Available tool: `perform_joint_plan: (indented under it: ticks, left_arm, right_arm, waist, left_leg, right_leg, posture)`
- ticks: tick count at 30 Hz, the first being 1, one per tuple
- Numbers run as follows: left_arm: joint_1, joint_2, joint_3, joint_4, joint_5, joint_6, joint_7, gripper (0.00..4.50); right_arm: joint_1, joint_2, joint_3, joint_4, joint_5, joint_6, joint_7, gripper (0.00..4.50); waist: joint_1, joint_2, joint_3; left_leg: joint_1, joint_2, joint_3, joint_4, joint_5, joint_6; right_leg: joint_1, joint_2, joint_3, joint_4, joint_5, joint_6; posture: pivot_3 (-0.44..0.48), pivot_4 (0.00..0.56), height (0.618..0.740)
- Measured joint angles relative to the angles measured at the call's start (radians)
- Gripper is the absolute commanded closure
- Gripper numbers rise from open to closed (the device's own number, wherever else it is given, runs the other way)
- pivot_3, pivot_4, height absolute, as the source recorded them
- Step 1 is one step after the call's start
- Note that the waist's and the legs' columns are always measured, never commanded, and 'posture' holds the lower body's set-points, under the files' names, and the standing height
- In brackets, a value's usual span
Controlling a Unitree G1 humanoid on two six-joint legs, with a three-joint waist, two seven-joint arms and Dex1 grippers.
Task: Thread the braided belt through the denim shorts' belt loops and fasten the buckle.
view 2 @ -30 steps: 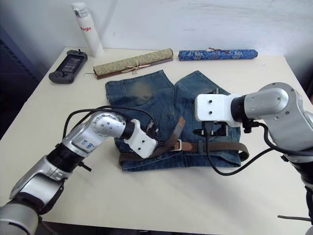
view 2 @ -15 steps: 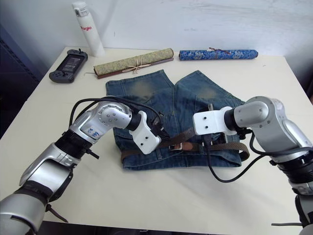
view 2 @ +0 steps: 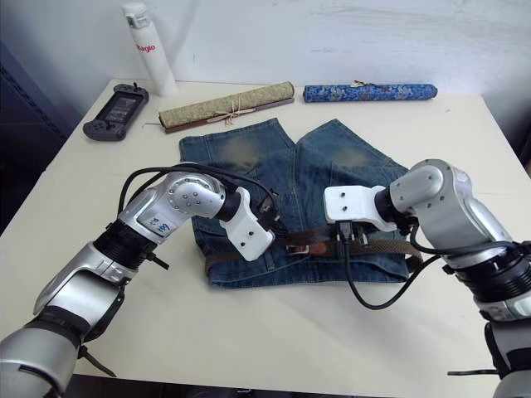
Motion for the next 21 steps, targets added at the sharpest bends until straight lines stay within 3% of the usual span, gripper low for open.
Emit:
perform_joint_plan:
  ticks: [6, 10, 16, 21]
  left_arm:
    - [0.001, -0.014, 0.036, -0.001, -0.027, 0.089, -0.013, 4.50]
    - [0.026, -0.066, 0.140, -0.068, -0.215, 0.433, -0.075, 2.95]
    - [0.071, 0.037, 0.262, -0.244, -0.416, 0.886, -0.162, 0.12]
    - [0.087, 0.042, 0.340, -0.311, -0.532, 1.137, -0.126, 0.05]
  right_arm:
    - [-0.002, -0.001, 0.000, -0.009, 0.017, 0.033, 0.019, 4.43]
    - [-0.002, -0.002, -0.012, -0.010, 0.021, 0.033, 0.005, 4.50]
    - [0.017, -0.007, -0.070, -0.013, 0.013, 0.034, -0.065, 4.50]
    - [0.037, -0.004, -0.087, -0.038, 0.020, 0.051, -0.112, 4.50]
  waist:
    - [0.000, 0.000, 0.000]
    - [-0.001, 0.000, 0.000]
    - [-0.005, 0.000, 0.000]
    - [0.002, 0.000, 0.000]
  left_leg:
    - [0.000, 0.000, 0.000, 0.000, 0.000, 0.000]
    - [-0.001, 0.000, -0.001, 0.001, 0.000, 0.000]
    - [0.000, 0.001, -0.001, 0.001, 0.000, 0.000]
    - [-0.001, 0.000, -0.002, 0.001, 0.000, 0.000]
  right_leg:
    - [0.000, 0.000, 0.000, 0.001, 0.000, 0.000]
    - [0.000, 0.000, -0.001, 0.002, 0.000, 0.000]
    - [0.000, 0.000, 0.000, 0.003, 0.000, 0.000]
    - [0.001, 0.000, 0.000, 0.002, 0.000, 0.000]
  posture:
    - [0.000, 0.150, 0.686]
    - [0.000, 0.150, 0.686]
    - [0.000, 0.150, 0.686]
    - [0.000, 0.150, 0.686]
